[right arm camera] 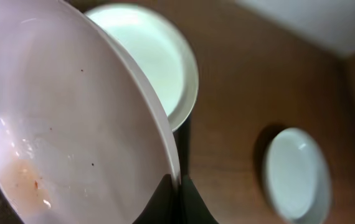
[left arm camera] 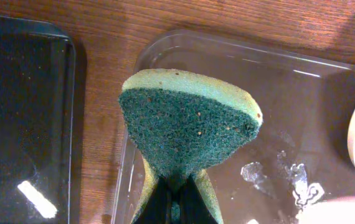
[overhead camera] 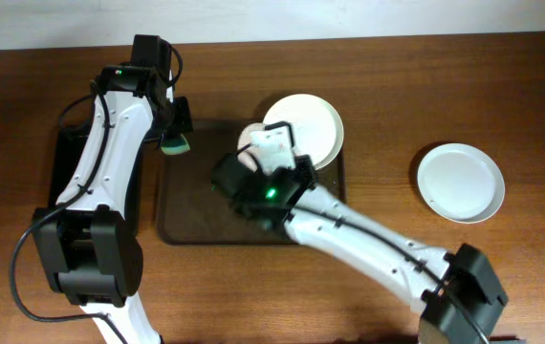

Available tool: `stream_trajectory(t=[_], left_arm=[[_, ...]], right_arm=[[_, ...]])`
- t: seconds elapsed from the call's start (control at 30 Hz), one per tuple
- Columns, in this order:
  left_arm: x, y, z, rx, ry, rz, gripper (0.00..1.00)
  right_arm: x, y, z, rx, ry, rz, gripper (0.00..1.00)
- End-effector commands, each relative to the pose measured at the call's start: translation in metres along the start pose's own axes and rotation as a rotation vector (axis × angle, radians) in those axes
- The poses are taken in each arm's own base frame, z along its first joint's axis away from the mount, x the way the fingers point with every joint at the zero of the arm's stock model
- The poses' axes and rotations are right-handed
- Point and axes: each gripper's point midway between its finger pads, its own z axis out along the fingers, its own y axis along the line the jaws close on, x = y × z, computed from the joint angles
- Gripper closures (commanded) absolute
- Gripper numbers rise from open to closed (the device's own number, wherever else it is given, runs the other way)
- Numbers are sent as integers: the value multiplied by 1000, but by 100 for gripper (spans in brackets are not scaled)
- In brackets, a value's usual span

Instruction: Clean dirty plates on tray and stack at the side

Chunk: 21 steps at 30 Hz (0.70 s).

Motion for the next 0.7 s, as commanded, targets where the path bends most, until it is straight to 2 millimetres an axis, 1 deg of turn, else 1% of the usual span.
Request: stream_trajectory(t=[0.0,0.07,0.13,0.23,0.33,0.4,0.43,0.5,0.6,0.67], left_arm=[[-3,-1,-2,12,-6,4,100],[-3,-1,-2,12,-6,4,99],[-3,-1,-2,11,-6,5,100],[-3,-1,-2,12,-6,5,99],[-3,-1,-2,11,-6,5,99],[-3,-1,-2,11,-6,5,100],[-3,-1,-2,12,-6,5,99],[-3,-1,-2,11,-6,5,99],[-3,-1,-2,12,-7,5,99],[-3,-1,-2,11,-6,5,99]], right_arm=[[-35,-29,-32,195,-220,4,96],[-38,-30,-39,215,-250,-1,96],[-40,-32,-41,232,-265,0,96],[-46,-41,-46,284,-308,16,96],[-54,-50,-57,354,-375,26,96],[-60,-55,-72,414,-444,24,96],[-62,-53,-78,422,-466,24,96],[-61,-44,-84,388,-479,36,96],[-62,-39,-87,372,-491,55,96],[-60,-35,-86,343,-481,74,96]])
